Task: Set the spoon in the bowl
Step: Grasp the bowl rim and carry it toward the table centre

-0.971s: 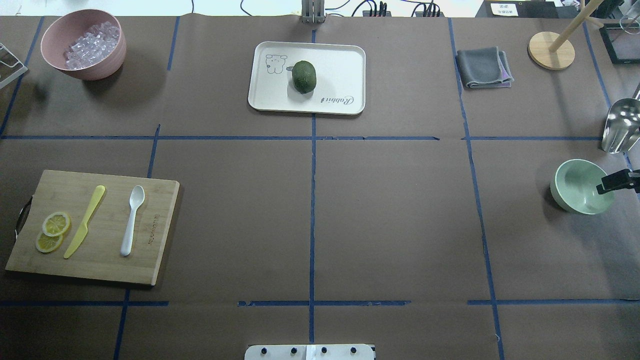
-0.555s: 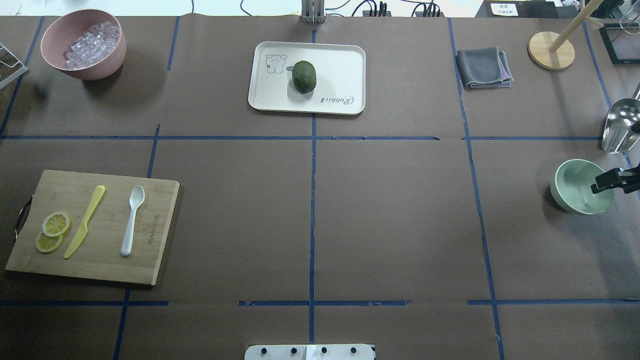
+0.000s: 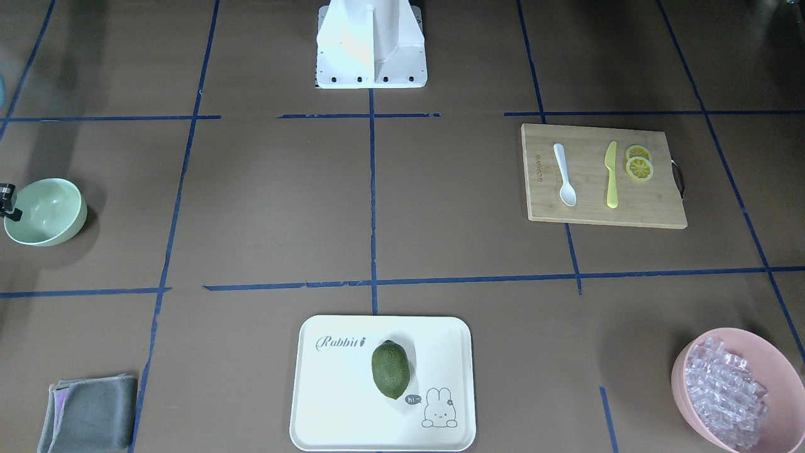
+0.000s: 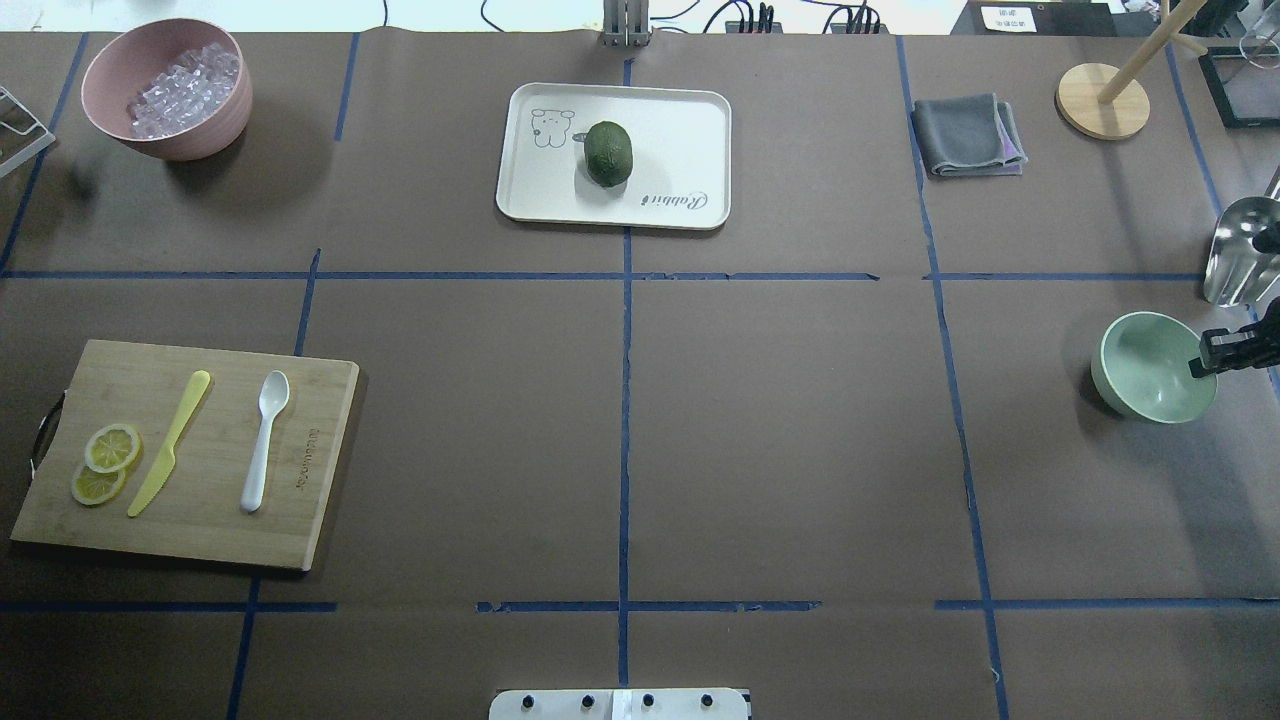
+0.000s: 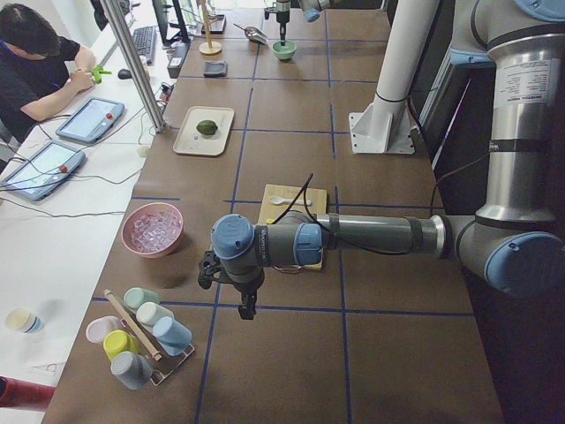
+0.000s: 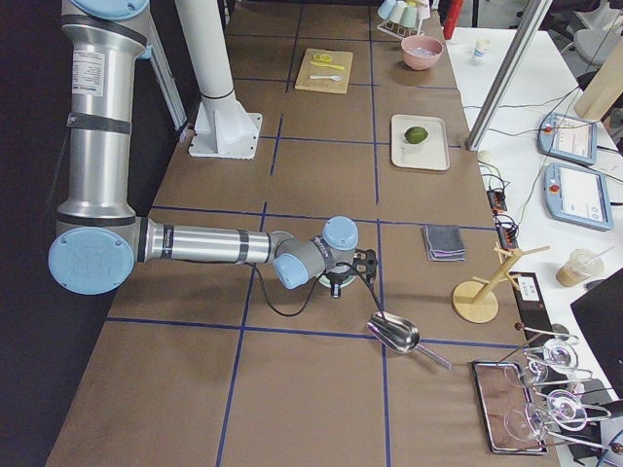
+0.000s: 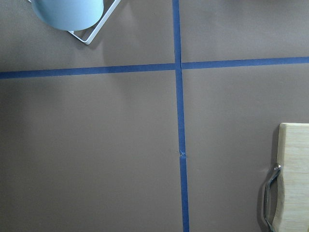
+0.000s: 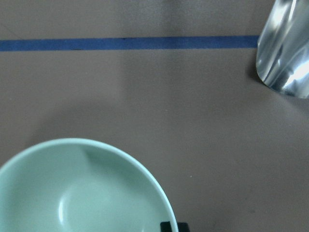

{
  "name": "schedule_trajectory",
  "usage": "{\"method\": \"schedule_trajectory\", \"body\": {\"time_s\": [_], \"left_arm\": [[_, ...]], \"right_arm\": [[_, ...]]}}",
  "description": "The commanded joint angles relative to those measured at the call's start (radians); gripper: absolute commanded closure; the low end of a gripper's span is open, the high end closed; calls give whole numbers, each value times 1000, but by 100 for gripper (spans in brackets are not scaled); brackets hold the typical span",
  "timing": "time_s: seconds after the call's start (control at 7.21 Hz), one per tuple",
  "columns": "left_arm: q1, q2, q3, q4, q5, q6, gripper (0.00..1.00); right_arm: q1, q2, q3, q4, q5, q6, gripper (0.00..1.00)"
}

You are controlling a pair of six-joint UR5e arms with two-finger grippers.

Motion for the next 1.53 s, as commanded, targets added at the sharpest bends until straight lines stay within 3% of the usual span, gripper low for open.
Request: {"method": "schedule_trajectory", "body": {"time_s": [0.0,0.28,0.42,0.69,0.83,0.97,1.39], "left_arm": [[-1,0,0,0,0,-1,0],[-1,0,0,2,0,-1,0],[-1,2,1,0,0,0,0],[-1,2,3,0,0,0,0],[-1,2,1,0,0,0,0],[-1,3,1,0,0,0,0],[-1,3,0,2,-2,0,0]], "right_arm": [[4,-11,17,1,17,-4,100],[80,-14,154,-29,128,5,100],[111,-4,241,-114,163,7,100],[95,101,426,-425,136,30,100],[51,204,476,-586,110,51,100],[-15,296,478,-632,96,167,100],[-380,523,468,-632,-145,611,100]]}}
